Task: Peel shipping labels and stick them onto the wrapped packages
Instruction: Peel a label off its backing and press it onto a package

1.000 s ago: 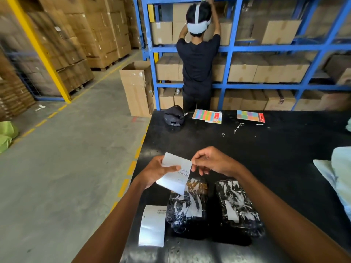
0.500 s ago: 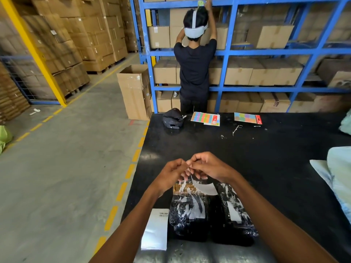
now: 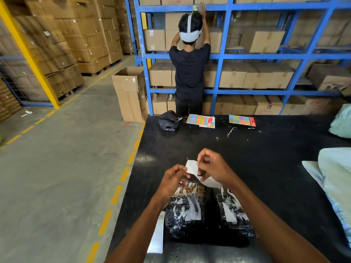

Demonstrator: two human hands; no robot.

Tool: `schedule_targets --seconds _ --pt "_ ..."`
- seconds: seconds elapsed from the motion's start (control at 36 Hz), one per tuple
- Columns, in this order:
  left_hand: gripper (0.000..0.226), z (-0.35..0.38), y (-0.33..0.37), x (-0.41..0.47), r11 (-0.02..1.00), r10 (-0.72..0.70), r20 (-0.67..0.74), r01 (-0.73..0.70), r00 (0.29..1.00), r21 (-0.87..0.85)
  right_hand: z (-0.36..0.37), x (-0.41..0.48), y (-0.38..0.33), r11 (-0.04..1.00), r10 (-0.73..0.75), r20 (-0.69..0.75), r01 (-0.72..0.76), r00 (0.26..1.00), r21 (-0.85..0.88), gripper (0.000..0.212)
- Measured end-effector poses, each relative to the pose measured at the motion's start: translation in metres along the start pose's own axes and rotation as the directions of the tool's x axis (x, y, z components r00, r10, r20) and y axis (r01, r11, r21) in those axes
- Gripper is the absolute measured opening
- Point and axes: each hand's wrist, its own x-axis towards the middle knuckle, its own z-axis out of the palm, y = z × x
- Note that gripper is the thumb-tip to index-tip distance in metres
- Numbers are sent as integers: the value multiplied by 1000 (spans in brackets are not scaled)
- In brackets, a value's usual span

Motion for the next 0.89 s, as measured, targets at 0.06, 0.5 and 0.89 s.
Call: schedule_targets --seconds 0.06,0.5,0.89 --pt "20 2 1 1 1000 12 -17 -12 1000 1 -2 -2 4 998 -29 20 30 999 -61 8" --pt "14 17 -4 0 935 317 -49 -303 947 183 15 -22 48 871 115 115 -45 987 -489 50" --pt "59 -14 -41 4 992 -126 -134 124 983 -20 34 -32 73 904 338 232 -383 912 190 23"
